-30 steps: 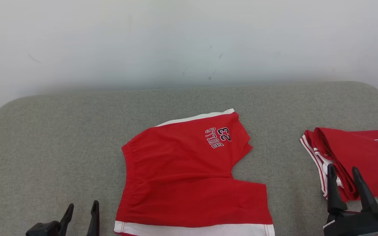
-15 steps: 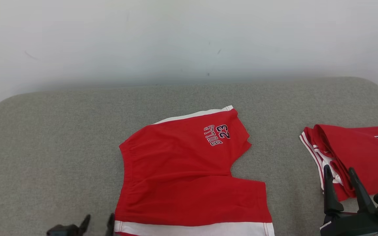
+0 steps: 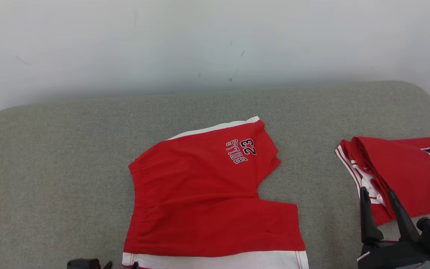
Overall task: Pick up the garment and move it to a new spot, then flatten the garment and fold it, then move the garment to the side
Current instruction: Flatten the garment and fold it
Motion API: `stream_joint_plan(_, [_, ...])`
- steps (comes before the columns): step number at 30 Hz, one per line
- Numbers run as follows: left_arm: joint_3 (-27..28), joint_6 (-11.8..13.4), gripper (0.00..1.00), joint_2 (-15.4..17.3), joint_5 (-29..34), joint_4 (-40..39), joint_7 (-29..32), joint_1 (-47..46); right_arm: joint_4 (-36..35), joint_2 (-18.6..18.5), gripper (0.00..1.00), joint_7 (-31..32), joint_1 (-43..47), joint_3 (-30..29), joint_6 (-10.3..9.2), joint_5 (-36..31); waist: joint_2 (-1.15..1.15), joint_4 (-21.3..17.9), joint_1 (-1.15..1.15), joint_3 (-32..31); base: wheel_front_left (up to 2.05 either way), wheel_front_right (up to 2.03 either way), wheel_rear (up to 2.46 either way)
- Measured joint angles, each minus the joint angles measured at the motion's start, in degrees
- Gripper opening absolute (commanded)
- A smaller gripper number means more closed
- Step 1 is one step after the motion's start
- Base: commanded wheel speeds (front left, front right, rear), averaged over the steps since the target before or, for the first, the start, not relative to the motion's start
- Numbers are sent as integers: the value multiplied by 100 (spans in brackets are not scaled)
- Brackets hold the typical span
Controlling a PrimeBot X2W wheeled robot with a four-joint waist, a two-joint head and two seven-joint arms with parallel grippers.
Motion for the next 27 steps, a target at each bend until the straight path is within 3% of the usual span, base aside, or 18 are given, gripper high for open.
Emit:
stream_joint_plan(16, [7,7,99,-4,-1,290,286,-243,100,13,100,-1,-122,8,32,-18,0,-171,0,186,0,0,0])
stream_joint_plan(17, [5,5,93,-3,-1,292,286,-243,102,13,100,-1,-122,8,32,-18,0,-173,0,190,0,0,0])
stream_joint_plan(18, [1,3,81,-3,-1,293,287,-248,105,13,100,-1,-122,8,32,-18,0,-175,0,196,0,0,0])
stream_joint_plan(19, [-14,1,44,-4,0,300,294,-285,119,13,100,-1,-122,11,35,-18,0,-175,0,205,0,0,0])
stream_joint_plan(20, [-14,1,22,-4,0,300,294,-285,119,13,100,-1,-122,11,35,-18,0,-175,0,205,0,0,0])
stream_joint_plan(22, [-15,1,0,-4,0,305,301,-350,122,13,100,-1,-122,26,49,-36,0,-171,0,213,0,0,0])
stream_joint_plan(27, [-33,0,0,-14,0,311,301,-358,186,-76,100,103,-119,193,155,-143,0,-146,0,231,0,0,0])
